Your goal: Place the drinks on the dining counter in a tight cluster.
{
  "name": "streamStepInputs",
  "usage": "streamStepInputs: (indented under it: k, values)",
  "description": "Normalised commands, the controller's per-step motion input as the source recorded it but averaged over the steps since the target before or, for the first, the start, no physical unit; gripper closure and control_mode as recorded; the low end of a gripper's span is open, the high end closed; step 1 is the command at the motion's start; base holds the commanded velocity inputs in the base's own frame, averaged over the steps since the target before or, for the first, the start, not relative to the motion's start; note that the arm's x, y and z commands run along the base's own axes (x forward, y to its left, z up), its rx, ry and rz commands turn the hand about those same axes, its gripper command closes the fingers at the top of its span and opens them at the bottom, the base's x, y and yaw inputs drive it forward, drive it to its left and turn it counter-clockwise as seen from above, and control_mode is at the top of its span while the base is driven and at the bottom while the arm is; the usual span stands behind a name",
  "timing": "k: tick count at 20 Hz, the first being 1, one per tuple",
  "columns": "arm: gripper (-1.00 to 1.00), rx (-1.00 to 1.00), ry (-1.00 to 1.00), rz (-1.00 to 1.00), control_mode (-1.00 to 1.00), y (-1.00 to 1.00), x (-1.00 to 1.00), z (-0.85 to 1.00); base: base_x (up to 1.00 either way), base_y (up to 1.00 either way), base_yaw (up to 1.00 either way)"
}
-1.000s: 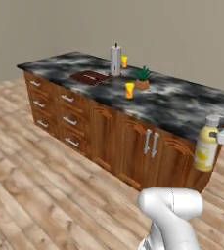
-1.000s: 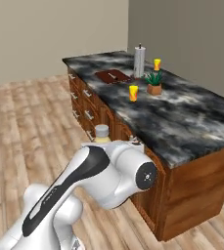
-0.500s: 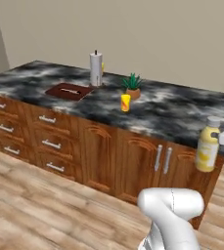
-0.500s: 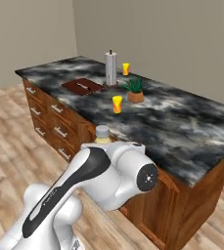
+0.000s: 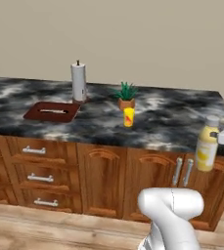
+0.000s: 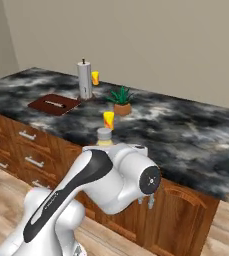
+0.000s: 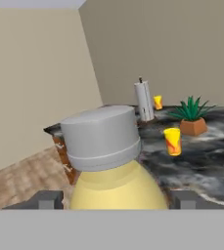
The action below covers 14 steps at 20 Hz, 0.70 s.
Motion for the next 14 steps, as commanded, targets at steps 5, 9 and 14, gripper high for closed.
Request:
streamStepInputs:
  k: [5, 9, 14]
  values:
    - [1.00, 0.00, 0.00, 0.00, 1.00, 0.00, 0.00, 0.00, 1.00, 0.65, -0.46]
    - [1.00, 0.00, 0.00, 0.00, 1.00, 0.00, 0.00, 0.00, 1.00, 0.46, -0.28]
    - [1.00, 0.00, 0.00, 0.00, 1.00, 0.00, 0.00, 0.00, 0.60, 0.20, -0.15]
